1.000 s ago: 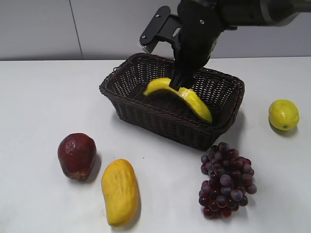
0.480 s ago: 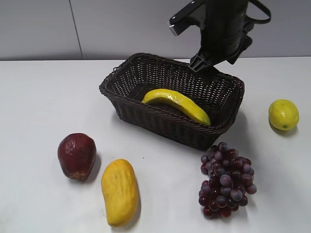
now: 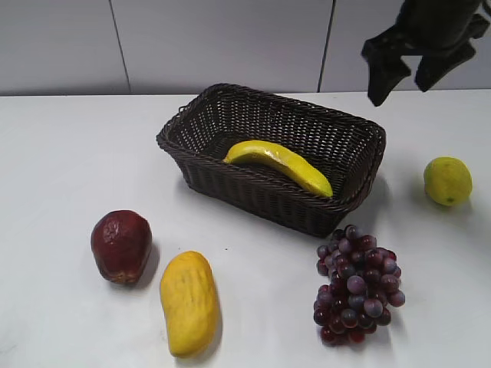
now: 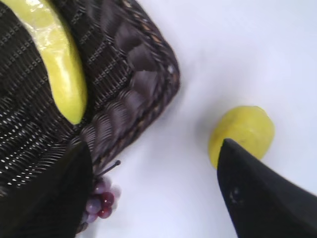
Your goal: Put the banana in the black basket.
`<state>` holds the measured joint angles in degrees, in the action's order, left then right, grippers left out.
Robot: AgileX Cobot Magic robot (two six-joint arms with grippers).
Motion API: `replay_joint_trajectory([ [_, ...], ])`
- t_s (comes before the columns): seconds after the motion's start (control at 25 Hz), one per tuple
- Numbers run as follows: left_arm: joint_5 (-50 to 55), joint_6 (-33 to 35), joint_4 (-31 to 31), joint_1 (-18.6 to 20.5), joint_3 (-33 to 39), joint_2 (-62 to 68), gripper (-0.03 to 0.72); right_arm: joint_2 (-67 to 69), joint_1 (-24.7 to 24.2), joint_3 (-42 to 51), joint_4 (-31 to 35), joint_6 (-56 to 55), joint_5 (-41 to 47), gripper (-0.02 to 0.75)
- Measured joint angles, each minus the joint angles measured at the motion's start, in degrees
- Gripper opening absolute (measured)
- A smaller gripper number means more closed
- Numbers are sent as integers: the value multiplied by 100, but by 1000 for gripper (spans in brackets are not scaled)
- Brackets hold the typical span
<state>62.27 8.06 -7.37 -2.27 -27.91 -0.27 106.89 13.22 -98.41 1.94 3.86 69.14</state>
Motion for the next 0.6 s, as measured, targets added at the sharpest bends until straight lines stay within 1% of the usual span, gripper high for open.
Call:
replay_joint_trajectory([
  [0.16, 0, 0, 0, 0, 0, 0, 569, -341, -338, 180, 26, 7, 12, 594],
  [0.28, 0, 0, 0, 0, 0, 0, 569, -725, -451, 486, 20, 7, 12, 594],
  [0.48, 0, 0, 0, 0, 0, 0, 569, -1536, -451, 1382, 25, 20, 12, 594],
  [0.6, 0, 0, 0, 0, 0, 0, 569, -2086, -451, 2085, 25, 61, 18, 594],
])
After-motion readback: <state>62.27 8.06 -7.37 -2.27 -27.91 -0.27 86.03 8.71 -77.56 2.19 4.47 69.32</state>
